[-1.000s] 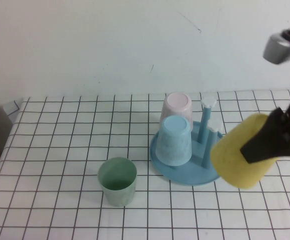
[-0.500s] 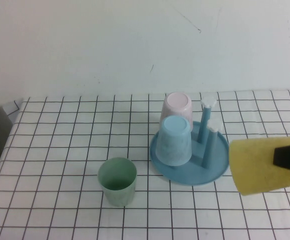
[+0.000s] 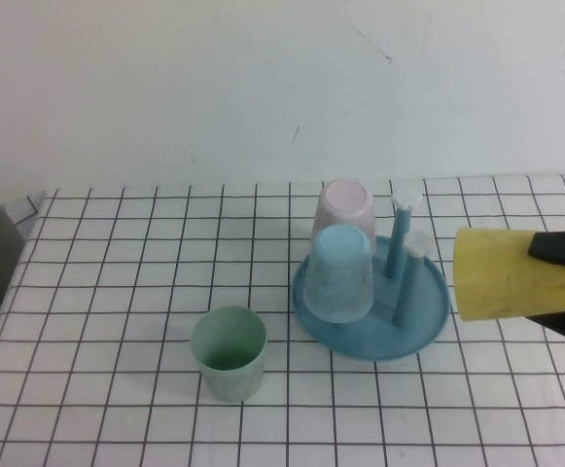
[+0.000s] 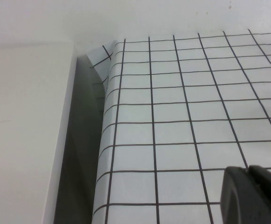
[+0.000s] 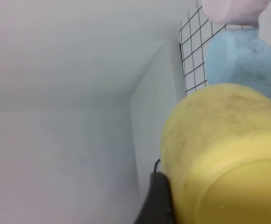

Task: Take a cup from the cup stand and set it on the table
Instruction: Hand over the cup

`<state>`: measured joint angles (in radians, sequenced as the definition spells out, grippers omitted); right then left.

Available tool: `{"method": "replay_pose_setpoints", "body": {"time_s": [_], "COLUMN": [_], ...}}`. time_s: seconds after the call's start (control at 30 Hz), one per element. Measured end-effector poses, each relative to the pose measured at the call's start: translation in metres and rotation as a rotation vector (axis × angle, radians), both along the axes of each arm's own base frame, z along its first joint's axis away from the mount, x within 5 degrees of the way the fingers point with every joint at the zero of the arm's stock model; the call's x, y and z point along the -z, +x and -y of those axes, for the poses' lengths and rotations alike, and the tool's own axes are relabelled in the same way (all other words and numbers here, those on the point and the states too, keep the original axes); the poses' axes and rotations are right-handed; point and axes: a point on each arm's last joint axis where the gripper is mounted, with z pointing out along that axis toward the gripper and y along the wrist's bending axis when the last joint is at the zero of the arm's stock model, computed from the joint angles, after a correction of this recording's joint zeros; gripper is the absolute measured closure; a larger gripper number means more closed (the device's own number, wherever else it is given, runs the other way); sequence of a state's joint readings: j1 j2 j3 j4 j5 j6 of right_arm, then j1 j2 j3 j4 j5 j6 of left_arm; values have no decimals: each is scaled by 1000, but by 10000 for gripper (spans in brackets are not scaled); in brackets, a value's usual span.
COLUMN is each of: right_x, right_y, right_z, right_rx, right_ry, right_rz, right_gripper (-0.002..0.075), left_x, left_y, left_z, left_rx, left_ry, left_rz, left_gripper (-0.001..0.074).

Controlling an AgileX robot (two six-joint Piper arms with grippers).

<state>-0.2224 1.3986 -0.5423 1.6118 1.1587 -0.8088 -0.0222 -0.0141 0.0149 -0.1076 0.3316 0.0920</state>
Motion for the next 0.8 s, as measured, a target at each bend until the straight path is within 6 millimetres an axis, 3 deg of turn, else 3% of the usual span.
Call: {"method": "replay_pose_setpoints", "body": {"time_s": [0.4,0.7,0.8], "right_x": [-3,-4,-4], "right_y": [0,-3,-3], "right_z": [-19,-31,-31], "right_rx": [7,-43,-45], "right_ry": [173,179,176], "right_rz": [-230,-253,-247], "right_gripper": [140,140,140], "left_x": [0,0,-1], "left_y": [0,0,0], "left_z": [0,0,3], "left_rx": [0,0,-6], "left_ry": [0,0,-134], "left_rz": [0,0,6], "left_gripper": [738,738,738]}}
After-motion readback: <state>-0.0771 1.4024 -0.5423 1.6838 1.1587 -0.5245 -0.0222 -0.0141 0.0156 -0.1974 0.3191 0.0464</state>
